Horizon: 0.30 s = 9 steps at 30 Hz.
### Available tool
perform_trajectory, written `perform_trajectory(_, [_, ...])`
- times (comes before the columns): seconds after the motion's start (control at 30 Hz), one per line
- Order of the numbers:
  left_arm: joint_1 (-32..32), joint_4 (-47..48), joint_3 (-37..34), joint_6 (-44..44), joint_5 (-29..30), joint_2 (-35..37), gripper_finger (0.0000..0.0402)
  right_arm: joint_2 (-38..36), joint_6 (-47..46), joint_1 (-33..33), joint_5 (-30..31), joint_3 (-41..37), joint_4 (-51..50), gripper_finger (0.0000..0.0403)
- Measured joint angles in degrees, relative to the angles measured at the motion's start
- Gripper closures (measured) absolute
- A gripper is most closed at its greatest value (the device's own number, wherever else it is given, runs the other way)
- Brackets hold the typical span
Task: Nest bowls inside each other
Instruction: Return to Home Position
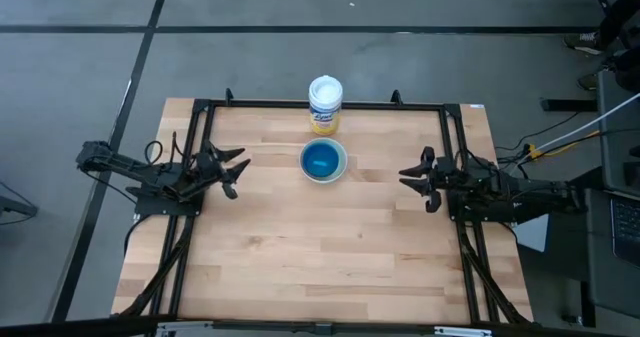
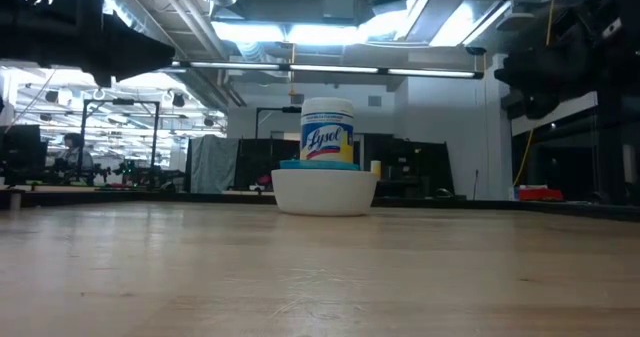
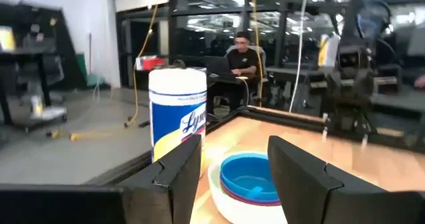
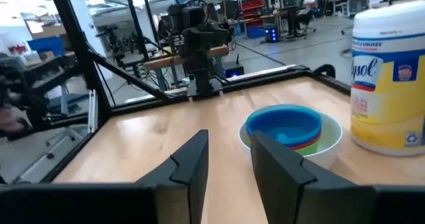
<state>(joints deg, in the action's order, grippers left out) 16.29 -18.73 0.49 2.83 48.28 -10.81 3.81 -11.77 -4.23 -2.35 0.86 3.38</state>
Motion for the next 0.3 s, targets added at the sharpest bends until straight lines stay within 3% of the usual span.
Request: perform_trajectory(0.3, [0.00, 8.58, 0.00, -10.12, 1.30, 0.00, 0.0231, 0.02, 0.24, -0.04, 0.25, 0.00, -2.24, 0.0286])
